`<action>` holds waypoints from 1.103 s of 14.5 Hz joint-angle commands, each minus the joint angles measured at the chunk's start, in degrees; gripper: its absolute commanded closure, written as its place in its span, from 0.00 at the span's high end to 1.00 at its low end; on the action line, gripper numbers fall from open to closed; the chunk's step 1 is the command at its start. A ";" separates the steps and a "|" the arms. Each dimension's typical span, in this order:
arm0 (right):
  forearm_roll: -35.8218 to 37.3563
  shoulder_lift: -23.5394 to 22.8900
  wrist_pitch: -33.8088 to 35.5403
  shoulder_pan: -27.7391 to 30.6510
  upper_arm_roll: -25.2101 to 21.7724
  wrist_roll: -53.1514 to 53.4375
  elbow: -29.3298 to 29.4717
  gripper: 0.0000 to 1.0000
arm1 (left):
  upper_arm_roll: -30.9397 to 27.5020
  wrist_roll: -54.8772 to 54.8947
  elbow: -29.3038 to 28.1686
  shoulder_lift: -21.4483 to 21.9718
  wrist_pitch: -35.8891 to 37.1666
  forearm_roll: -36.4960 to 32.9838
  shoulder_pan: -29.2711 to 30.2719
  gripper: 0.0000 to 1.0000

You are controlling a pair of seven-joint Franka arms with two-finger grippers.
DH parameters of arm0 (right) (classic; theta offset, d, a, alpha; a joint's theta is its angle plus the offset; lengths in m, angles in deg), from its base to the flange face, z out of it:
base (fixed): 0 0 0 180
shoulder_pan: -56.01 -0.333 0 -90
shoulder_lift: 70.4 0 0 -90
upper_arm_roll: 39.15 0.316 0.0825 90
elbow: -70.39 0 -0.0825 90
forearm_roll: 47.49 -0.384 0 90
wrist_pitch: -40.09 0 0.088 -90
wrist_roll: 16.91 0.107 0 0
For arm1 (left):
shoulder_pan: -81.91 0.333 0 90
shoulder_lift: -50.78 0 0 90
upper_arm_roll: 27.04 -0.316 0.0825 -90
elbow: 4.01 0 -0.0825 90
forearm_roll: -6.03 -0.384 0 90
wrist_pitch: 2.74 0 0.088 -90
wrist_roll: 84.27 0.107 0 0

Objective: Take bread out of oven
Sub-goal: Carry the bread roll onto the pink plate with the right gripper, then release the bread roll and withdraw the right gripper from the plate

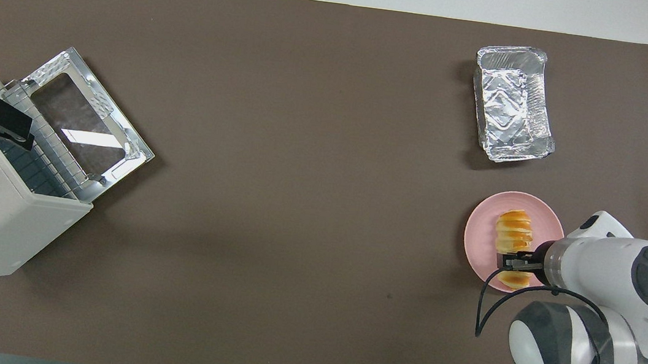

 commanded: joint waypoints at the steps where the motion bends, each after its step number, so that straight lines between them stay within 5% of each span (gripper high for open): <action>1: -1.64 -0.38 9.06 0.56 0.19 -2.27 9.34 1.00 | 0.04 0.37 -1.37 1.58 -0.25 0.52 0.48 1.00; 9: -1.64 -0.64 14.71 3.02 -0.33 -10.53 19.73 1.00 | 0.04 0.37 -1.37 1.58 -0.25 0.52 0.48 1.00; 16: -1.64 -1.34 28.31 3.02 -0.25 -11.14 31.06 1.00 | 0.04 0.37 -1.37 1.58 -0.25 0.52 0.48 1.00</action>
